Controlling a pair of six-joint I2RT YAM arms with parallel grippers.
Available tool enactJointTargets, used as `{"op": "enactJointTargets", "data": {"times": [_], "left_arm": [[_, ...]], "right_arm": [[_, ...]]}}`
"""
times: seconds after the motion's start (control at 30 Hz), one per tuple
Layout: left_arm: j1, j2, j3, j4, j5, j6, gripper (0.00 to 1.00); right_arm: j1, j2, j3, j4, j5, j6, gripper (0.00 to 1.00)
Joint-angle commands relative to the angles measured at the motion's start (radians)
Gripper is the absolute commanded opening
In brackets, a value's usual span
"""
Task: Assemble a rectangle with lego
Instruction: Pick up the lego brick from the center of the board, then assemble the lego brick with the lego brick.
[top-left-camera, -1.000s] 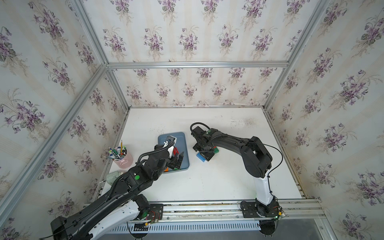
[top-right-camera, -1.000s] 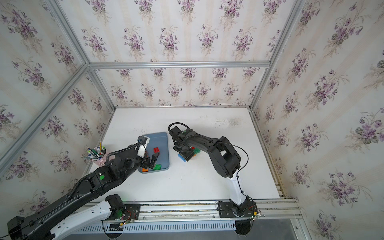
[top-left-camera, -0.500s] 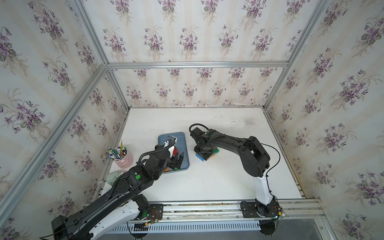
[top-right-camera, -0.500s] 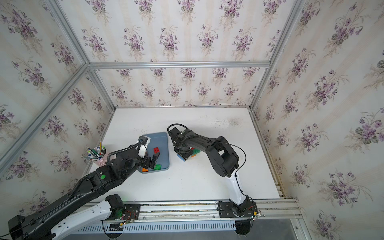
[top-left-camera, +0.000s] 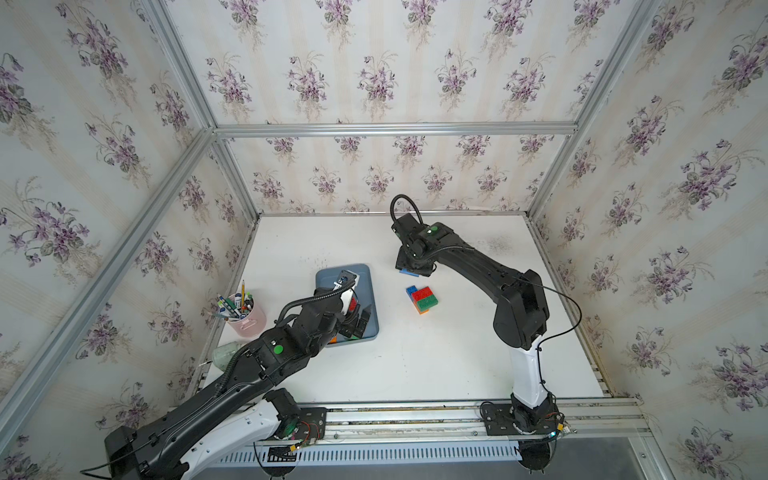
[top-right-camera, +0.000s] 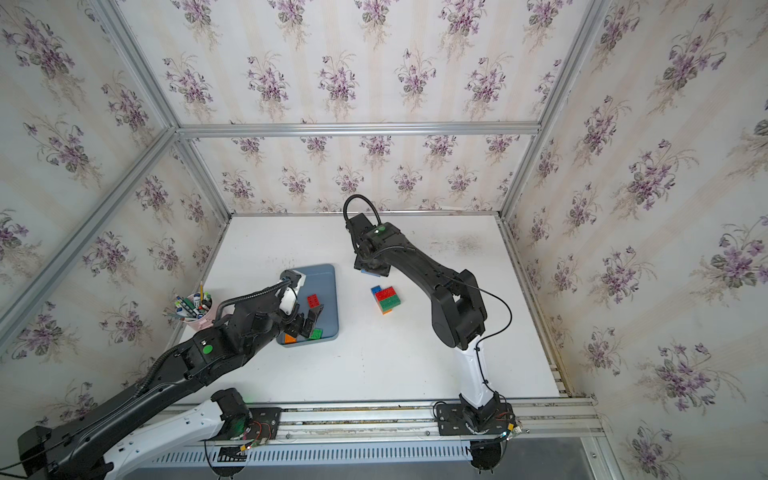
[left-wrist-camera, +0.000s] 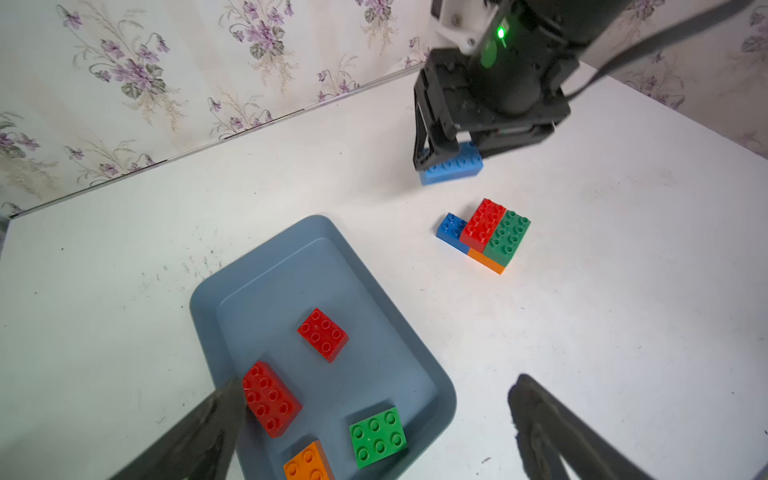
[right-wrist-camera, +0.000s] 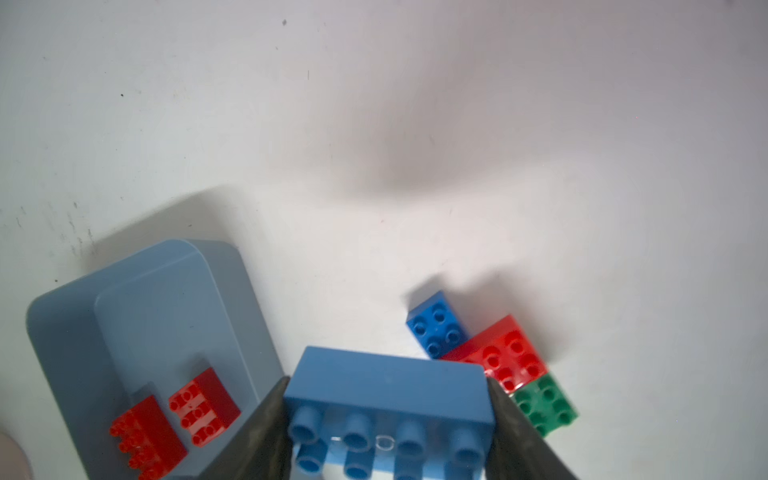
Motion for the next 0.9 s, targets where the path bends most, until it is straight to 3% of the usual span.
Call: {"op": "enactJointTargets", "data": {"times": [0.0, 0.13, 0.37, 0.87], "left_arm": [[-0.001, 0.051, 0.037, -0.043, 0.087, 0.03, 1.0], [-0.014, 0.104, 0.067, -0.056, 0.12, 0.037, 1.0], [-0.027, 0.131, 0.082, -0.062, 0.094, 0.069, 1.0], [-0.03, 0.185, 0.083, -0.038, 0.088, 0.075, 1.0]], "right_arm": [[-0.033, 0.005, 0.017, -0.016, 0.012, -0.353, 0.52], [-0.05, 0.034, -0.019, 0.072, -0.059, -0.517, 0.52], [-0.061, 0.138, 0.039, -0.013, -0.14, -0.712, 0.52], [-0.084, 0.121, -0.031, -0.117, -0.199, -0.675, 0.51]]}}
